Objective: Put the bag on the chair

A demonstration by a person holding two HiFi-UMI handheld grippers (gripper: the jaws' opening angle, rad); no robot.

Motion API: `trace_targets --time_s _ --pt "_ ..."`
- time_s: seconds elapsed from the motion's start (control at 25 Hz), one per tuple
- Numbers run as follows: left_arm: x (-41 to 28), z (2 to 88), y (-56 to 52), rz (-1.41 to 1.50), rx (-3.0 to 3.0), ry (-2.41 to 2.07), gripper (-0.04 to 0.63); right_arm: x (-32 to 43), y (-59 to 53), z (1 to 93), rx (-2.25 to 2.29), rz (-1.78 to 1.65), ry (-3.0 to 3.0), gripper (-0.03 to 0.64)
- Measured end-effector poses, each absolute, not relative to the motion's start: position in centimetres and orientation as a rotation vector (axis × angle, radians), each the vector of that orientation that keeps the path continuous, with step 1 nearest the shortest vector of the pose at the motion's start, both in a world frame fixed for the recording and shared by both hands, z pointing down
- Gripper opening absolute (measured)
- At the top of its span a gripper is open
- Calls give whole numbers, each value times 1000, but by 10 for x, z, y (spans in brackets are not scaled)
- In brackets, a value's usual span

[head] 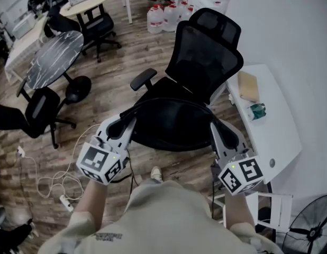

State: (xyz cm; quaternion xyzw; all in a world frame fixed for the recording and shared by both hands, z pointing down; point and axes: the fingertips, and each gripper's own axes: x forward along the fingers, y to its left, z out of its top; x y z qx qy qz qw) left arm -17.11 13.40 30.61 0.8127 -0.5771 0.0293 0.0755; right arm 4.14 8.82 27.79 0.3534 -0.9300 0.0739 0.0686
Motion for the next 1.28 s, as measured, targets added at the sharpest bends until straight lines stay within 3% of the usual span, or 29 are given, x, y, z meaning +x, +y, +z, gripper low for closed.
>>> trace_targets --time_s 1.28 --pt "-179 343 -97 190 2319 -1783 40 31 -161 324 992 312 -2827 71"
